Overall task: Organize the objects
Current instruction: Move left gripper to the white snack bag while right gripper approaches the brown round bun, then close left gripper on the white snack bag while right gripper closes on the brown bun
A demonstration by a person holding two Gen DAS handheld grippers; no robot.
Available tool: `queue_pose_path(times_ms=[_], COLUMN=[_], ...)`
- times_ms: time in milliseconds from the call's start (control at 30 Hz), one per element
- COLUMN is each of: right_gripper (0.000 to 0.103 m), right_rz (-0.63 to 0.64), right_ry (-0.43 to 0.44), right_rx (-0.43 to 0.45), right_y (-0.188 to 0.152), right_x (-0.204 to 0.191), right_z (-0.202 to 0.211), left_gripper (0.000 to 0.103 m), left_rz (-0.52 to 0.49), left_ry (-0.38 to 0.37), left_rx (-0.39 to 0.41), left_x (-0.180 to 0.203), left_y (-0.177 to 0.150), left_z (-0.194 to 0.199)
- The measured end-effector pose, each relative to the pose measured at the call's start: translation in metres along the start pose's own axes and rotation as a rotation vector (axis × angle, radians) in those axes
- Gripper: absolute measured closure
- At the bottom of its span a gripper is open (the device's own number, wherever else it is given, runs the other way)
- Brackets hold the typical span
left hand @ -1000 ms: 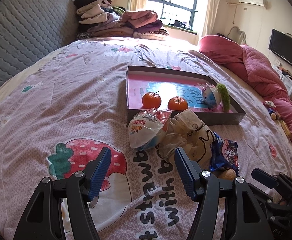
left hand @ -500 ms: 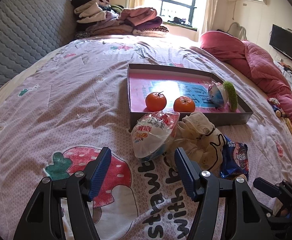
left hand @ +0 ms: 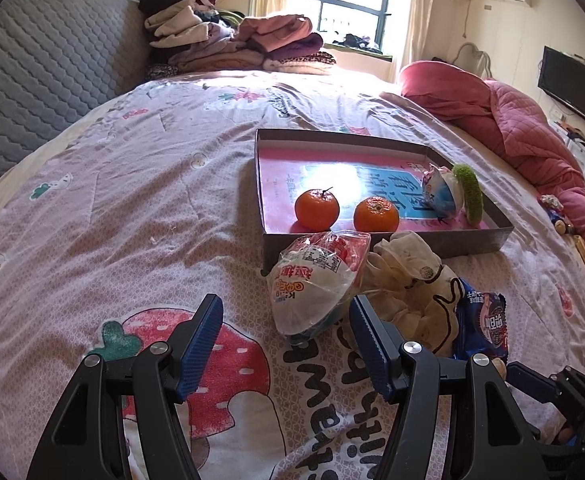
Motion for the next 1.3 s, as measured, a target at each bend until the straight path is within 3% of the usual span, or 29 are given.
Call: queue_pose_path(times_ms=[800,1033,1300], right_gripper=[0.059,0.059,0.069], right_rz=[0.006,0.006,-0.002], right_ry=[-0.002,-0.012,-0.003], right_rx=[0.021,-0.015,-0.005], right_y=[0.009,0.003,0.003], right_x=[-0.001,0.001,0.006], right_z=[-0.016,-0.023,-0.022], left_gripper=[0.035,0.035,0.035], left_rz=[-0.034,-0.032,-0.035], left_ry=[-0.024,-0.043,-0.078], left_rx=[-0.018,-0.021,-0.019], left_x=[0.013,0.017,0.021], left_y=[0.007,0.008,0.008], left_z=[-0.021,-0.025,-0.026])
Point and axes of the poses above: each gripper's, at about its wrist camera, not at the fingertips, and z roughly against the way its jaws point, x to its right, y to its top, the point moved 5 cm from there along -z, roughly the way its jaws point, and after that the axes turned 12 degrees about y, right-handed, at the moved point
